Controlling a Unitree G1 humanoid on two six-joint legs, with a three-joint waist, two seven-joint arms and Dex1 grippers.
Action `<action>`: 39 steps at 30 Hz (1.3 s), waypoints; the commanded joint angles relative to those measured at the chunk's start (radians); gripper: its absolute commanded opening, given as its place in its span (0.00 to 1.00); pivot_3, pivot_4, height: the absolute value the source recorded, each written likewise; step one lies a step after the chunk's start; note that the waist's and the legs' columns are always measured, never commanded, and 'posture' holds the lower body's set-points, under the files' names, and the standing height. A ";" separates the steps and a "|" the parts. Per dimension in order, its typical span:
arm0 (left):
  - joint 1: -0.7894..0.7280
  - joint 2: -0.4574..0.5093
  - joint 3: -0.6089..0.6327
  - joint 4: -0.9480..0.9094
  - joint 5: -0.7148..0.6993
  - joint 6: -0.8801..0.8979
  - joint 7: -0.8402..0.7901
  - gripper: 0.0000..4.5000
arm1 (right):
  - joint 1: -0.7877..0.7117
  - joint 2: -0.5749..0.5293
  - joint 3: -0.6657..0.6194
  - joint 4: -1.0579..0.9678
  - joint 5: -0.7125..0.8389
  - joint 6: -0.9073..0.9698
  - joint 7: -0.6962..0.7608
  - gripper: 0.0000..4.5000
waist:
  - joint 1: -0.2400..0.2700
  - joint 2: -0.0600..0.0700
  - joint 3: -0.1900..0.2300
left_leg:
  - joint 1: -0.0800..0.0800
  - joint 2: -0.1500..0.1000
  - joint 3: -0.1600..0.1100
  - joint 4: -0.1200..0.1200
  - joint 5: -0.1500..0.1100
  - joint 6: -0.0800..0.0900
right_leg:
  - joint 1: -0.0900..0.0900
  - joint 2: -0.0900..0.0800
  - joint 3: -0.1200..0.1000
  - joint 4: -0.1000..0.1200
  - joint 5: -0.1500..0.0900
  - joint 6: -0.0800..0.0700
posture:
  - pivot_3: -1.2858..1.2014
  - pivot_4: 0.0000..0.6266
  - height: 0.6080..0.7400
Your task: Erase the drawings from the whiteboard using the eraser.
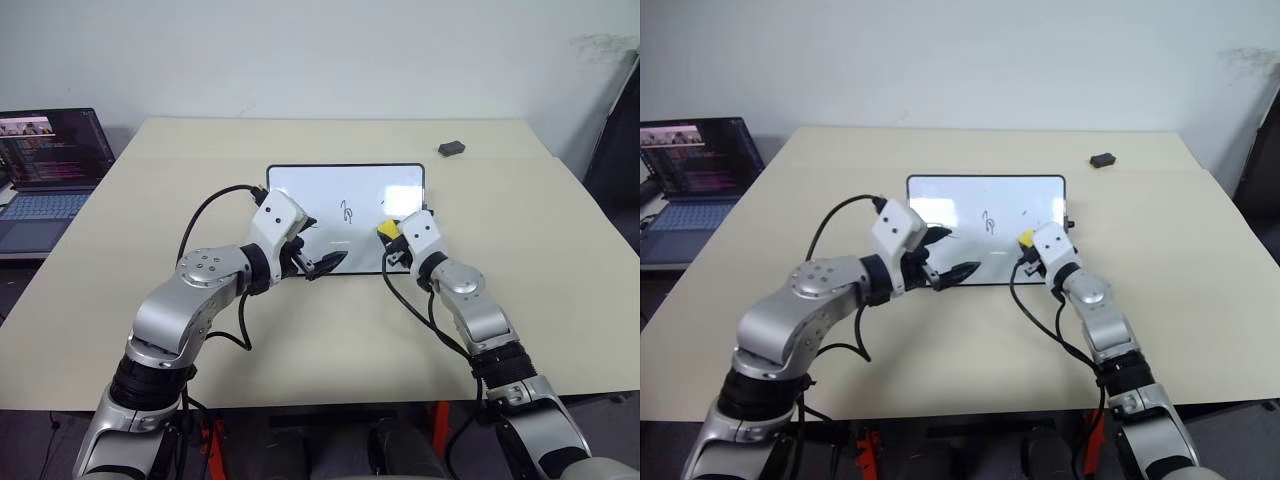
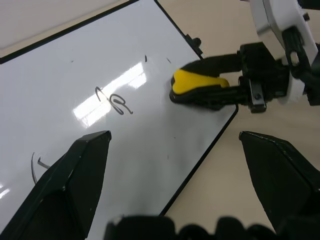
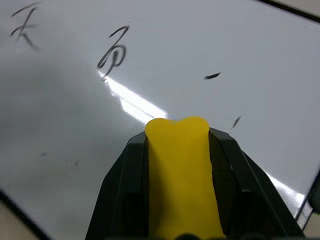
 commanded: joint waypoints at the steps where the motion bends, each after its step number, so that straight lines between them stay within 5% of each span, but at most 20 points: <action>1: -0.001 0.001 0.013 -0.014 0.006 -0.017 -0.006 1.00 | -0.004 -0.007 0.001 -0.015 -0.019 0.051 0.001 0.28 | -0.001 0.000 0.000 | -0.001 0.000 0.000 0.000 0.000 0.000 | -0.001 0.000 0.000 0.000 0.001 0.002 | 0.52 0.24 1.00; 7: 0.004 -0.001 0.011 -0.023 0.008 -0.010 0.000 1.00 | -0.105 0.024 -0.061 -0.107 -0.005 -0.016 -0.081 0.28 | -0.001 0.002 0.004 | -0.013 0.000 0.000 -0.001 0.000 0.000 | -0.013 0.000 0.000 0.000 0.003 0.003 | 0.52 0.24 1.00; 17: 0.008 -0.006 0.008 -0.041 0.005 0.003 0.009 1.00 | -0.169 0.025 -0.086 0.013 -0.023 -0.021 -0.143 0.28 | 0.014 0.002 0.005 | -0.049 -0.001 0.000 0.000 -0.001 -0.006 | -0.046 -0.002 -0.001 0.000 0.004 0.001 | 0.52 0.24 1.00; 29: 0.003 -0.012 0.010 -0.042 0.003 0.005 0.010 1.00 | -0.073 -0.010 -0.023 0.008 -0.057 0.151 -0.059 0.28 | 0.018 0.002 0.005 | -0.018 -0.001 -0.001 0.000 -0.002 -0.002 | -0.017 -0.001 -0.002 0.000 0.003 0.001 | 0.52 0.24 1.00; 39: 0.001 -0.017 0.009 -0.038 0.009 0.004 0.008 1.00 | -0.056 -0.010 -0.020 -0.141 -0.017 0.179 0.021 0.28 | 0.016 0.002 0.005 | -0.019 0.000 -0.001 0.000 -0.002 -0.001 | -0.017 -0.001 -0.002 0.000 0.004 0.001 | 0.52 0.24 1.00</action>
